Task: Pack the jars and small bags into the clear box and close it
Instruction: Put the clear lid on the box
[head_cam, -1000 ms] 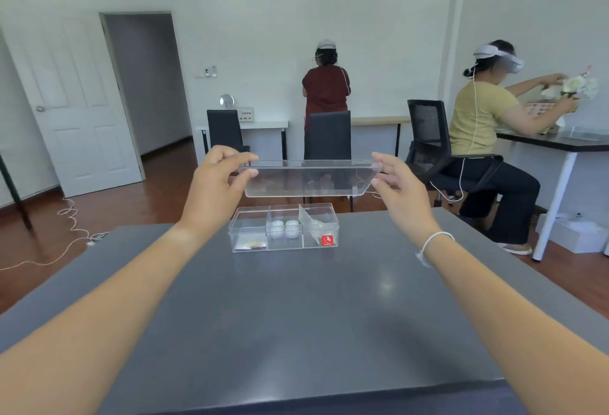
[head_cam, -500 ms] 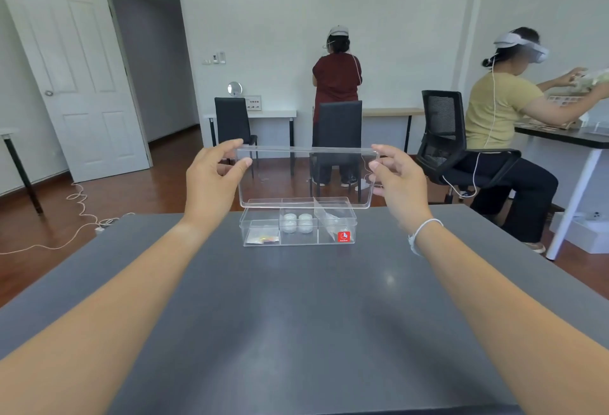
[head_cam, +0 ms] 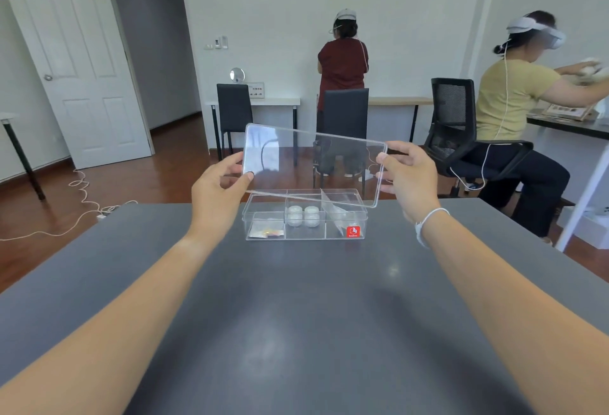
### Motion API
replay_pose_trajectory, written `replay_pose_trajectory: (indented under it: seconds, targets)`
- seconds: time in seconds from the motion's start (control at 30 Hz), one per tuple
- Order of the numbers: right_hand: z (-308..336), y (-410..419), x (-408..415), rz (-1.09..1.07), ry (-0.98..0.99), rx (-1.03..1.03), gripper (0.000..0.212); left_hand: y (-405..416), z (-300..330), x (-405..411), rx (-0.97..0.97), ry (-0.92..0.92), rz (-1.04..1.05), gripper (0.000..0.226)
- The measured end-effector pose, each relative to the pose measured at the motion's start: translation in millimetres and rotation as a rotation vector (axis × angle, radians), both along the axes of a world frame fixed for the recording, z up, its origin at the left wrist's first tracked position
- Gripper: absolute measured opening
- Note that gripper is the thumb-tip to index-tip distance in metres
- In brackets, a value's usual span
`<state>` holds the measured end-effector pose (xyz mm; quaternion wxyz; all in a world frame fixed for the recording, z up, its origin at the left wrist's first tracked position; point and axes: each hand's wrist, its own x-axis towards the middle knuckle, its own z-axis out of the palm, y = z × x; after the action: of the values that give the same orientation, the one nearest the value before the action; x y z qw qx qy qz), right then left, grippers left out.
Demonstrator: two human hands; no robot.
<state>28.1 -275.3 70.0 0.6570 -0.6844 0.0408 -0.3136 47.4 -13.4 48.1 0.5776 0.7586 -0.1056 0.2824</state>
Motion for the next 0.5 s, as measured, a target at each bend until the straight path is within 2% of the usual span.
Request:
replay_pose_trajectory:
  seconds: [0.2, 0.4, 0.5]
  targets:
    - [-11.6, 4.2, 5.5, -0.007, 0.036, 0.022, 0.005, 1.6, -17.0, 5.4, -0.066, 0.051, 0.021, 0.027]
    - [-30.5, 5.4, 5.8, 0.185, 0.076, -0.049, 0.041, 5.3, -24.5, 15.1, -0.081, 0.124, 0.008, 0.031]
    - [-35.2, 7.3, 7.8, 0.207, 0.101, -0.125, 0.049, 5.6, -27.6, 17.3, -0.056, 0.159, -0.031, 0.033]
